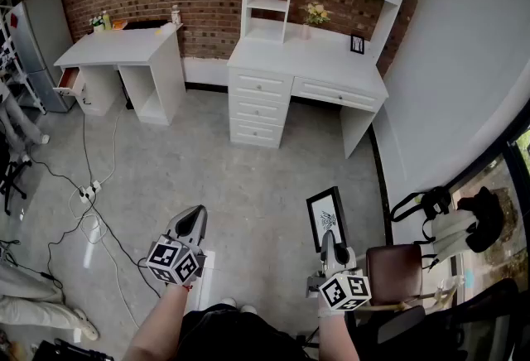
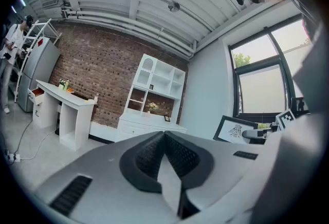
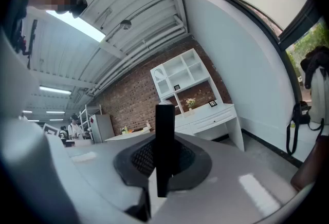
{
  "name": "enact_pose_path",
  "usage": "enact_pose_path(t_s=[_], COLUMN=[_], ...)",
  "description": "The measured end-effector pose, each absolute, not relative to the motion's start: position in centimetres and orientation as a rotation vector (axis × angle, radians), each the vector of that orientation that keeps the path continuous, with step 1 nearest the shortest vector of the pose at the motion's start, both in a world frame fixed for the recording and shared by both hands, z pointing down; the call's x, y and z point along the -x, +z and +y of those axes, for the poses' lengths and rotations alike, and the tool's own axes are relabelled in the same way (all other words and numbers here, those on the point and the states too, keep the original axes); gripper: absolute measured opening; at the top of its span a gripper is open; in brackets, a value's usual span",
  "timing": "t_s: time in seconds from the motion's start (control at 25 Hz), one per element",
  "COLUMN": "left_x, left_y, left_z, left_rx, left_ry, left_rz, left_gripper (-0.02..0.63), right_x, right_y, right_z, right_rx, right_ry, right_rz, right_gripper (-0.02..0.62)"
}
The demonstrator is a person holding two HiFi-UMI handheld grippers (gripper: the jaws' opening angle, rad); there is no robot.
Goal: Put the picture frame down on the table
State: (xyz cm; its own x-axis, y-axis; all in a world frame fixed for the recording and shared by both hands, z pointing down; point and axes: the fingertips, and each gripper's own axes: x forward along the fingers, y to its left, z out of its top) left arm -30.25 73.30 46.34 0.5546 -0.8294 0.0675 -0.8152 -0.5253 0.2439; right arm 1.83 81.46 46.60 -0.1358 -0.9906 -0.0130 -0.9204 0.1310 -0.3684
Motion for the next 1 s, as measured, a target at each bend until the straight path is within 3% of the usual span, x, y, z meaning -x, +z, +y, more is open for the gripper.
enact_pose_path(t_s=[0.64,1.0], left_x=[28.3,25.9], left_y=[46.2,47.4], left_z=[72.7,66.4], left_rx=[-2.531,-2.526], left_ry=[-0.15,-0.137], left_rz=[-1.377,-1.344], left_gripper=[-0.008,-0.008], right_x=[-5.0,-7.0], right_y=[46.9,48.2], right_z=[81.9,76.5], right_rx=[1.898,1.893], right_ry=[-0.342,-0.39], right_rz=[2.176,2.143], right_gripper=[0.018,0.018])
